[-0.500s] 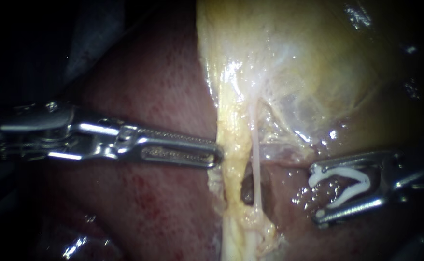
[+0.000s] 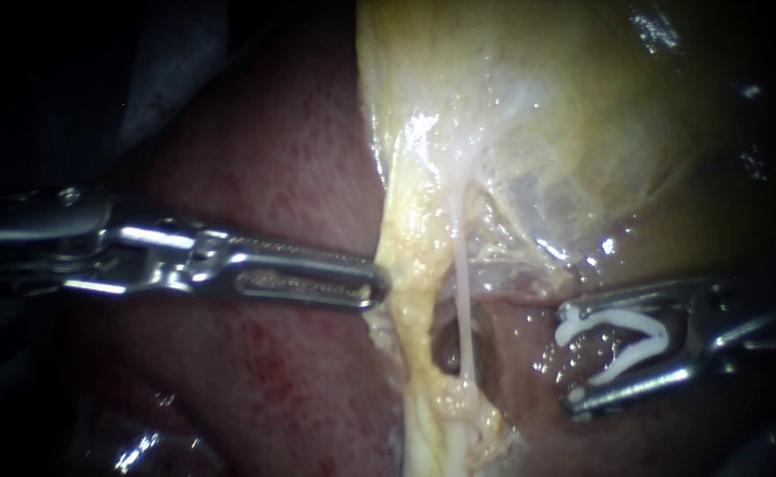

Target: Clipping first clip left tube

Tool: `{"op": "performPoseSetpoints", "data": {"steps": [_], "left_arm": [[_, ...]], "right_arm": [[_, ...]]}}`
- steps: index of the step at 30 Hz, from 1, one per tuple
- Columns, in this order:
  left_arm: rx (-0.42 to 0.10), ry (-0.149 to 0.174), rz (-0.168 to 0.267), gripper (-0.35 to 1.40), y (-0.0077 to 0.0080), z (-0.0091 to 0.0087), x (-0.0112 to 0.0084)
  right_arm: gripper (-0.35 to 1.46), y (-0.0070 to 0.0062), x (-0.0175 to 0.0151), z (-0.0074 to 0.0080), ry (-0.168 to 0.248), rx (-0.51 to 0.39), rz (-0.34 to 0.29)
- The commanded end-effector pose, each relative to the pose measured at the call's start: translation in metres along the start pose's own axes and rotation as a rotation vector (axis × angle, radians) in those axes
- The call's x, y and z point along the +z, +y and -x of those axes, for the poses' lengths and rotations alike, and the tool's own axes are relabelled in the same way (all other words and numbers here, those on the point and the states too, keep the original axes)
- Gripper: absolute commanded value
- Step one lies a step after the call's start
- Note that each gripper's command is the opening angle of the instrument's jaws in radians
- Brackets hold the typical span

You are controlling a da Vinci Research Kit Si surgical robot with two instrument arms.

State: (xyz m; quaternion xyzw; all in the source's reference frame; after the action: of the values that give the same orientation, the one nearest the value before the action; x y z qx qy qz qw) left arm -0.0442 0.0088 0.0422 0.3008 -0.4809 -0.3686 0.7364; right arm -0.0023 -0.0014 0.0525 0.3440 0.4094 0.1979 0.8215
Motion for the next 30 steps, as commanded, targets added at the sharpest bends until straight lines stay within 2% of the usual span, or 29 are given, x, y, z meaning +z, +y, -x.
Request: {"op": "performPoseSetpoints", "data": {"steps": [1,6,13,19,30], "left_arm": [[0.001,0.000,-0.002,-0.35,-0.0002,-0.0001,-0.0003],[0.001,0.002,-0.006,-0.35,-0.0013,-0.0003,-0.0014],[0.002,0.002,-0.009,-0.35,-0.0025,-0.0004,-0.0018],[0.002,0.003,-0.010,-0.35,-0.0030,-0.0004,-0.0021],[0.001,0.003,-0.010,-0.35,-0.0038,-0.0003,-0.0021]], "right_arm": [[0.51,-0.0001,0.0003,0.0000,-0.001,0.000,0.001],[0.52,-0.0006,0.0021,0.0001,0.000,-0.003,0.011],[0.55,-0.0008,0.0057,0.0014,0.003,-0.007,0.030],[0.57,-0.0004,0.0087,0.0023,0.001,-0.010,0.039],[0.57,0.0008,0.0117,0.0026,0.000,0.003,0.048]]}}
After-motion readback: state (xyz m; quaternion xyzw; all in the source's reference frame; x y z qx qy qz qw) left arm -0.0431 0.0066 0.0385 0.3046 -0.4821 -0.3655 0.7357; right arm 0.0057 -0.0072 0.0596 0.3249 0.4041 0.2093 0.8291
